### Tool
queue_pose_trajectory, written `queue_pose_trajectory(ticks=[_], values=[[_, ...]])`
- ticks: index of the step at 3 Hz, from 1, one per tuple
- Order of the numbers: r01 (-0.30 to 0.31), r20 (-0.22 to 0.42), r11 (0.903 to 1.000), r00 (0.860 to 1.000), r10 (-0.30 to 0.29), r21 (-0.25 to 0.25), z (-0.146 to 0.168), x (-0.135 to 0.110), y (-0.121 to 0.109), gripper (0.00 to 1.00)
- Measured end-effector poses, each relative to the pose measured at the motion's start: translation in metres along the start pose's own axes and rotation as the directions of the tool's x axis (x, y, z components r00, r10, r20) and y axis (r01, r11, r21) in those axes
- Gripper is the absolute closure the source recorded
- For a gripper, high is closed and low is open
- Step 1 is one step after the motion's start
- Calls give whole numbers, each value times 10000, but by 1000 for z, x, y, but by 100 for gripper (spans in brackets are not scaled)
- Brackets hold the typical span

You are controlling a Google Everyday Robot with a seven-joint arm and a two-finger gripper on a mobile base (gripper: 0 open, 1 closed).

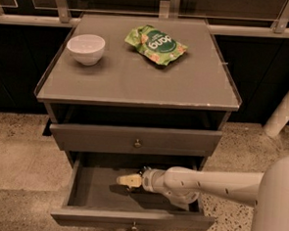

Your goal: Pick redbull can from middle drawer and place on counter

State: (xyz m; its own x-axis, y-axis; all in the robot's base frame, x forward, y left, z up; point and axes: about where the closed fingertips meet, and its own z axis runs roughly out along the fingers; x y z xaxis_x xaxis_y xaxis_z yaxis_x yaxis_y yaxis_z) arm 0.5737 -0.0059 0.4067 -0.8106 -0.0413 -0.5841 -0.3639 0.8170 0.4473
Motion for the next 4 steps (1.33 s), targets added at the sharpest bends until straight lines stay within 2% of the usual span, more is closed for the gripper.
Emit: queue_pose_trajectory(ticks=[1, 4], values=[[2, -4, 10000, 10000, -2, -1, 0, 0, 0, 0], [-99, 83, 9973, 9999, 93, 728, 29, -1, -15, 0]])
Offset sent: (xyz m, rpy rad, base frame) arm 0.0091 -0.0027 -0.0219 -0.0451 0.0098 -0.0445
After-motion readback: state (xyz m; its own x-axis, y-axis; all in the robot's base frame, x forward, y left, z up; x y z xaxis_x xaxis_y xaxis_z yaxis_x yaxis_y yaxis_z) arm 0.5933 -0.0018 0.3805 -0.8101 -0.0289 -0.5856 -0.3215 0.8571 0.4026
